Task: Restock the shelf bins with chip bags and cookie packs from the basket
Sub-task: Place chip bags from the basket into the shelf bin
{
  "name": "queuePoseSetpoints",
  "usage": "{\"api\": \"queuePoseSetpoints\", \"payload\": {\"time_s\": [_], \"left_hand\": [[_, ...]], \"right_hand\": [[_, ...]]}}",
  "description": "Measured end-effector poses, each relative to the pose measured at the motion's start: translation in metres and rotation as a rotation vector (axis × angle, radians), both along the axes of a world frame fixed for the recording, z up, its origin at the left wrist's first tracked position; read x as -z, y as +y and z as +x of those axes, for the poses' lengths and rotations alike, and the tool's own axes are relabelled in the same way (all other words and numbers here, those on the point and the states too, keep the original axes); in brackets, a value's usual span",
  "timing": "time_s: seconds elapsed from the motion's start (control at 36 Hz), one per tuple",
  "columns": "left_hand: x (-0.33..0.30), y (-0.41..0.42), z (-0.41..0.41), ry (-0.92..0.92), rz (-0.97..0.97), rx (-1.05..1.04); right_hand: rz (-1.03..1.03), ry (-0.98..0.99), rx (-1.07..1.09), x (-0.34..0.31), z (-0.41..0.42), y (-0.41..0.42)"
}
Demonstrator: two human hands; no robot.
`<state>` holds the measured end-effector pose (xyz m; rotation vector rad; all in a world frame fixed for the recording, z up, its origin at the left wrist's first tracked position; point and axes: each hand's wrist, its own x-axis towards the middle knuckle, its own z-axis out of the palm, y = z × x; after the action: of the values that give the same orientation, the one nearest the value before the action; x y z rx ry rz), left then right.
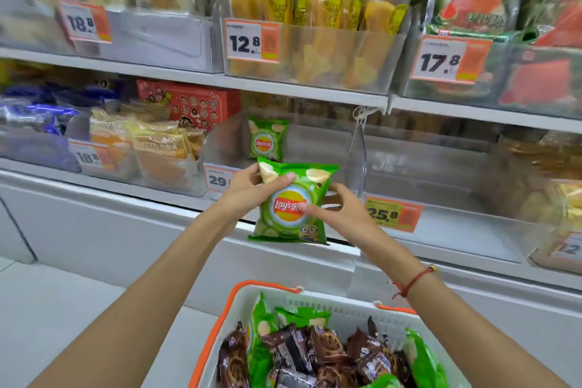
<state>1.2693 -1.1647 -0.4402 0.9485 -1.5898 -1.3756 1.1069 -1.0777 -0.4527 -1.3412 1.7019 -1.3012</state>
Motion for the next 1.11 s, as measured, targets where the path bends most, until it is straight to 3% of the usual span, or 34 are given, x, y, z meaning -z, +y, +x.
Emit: {"api": "queuePoseSetpoints", "payload": {"time_s": [0.17,0.28,0.36,0.53,0.81,0.94,1.11], "left_hand": [[-0.029,-0.039,0.018,-0.026,-0.172,-0.23],[-0.013,-0.081,0.039,-0.282,-0.396,-0.476],[-0.003,-0.102,0.047,-0.464,-0.458,-0.56],[0.019,-0.131,0.048,-0.581,-0.546,-0.555],[0.041,-0.15,0.051,-0.481,-0.613,-0.621],[0.04,-0.154,0.049,-0.489,-0.597,-0.639],[0.037,-0.152,0.048,-0.488,-0.575,-0.641]], "right_hand": [[0.134,-0.173,0.002,-0.04,-0.002,-0.059],[0.158,-0.23,0.032,-0.056,-0.011,-0.101],[0.17,-0.194,0.103,-0.055,-0.022,-0.138],[0.192,-0.033,0.219,-0.035,-0.034,-0.205],[0.159,0.038,0.209,0.003,-0.004,-0.294],[0.136,0.158,0.308,0.008,0.002,-0.31],[0.179,0.176,0.28,0.011,0.002,-0.305]]}}
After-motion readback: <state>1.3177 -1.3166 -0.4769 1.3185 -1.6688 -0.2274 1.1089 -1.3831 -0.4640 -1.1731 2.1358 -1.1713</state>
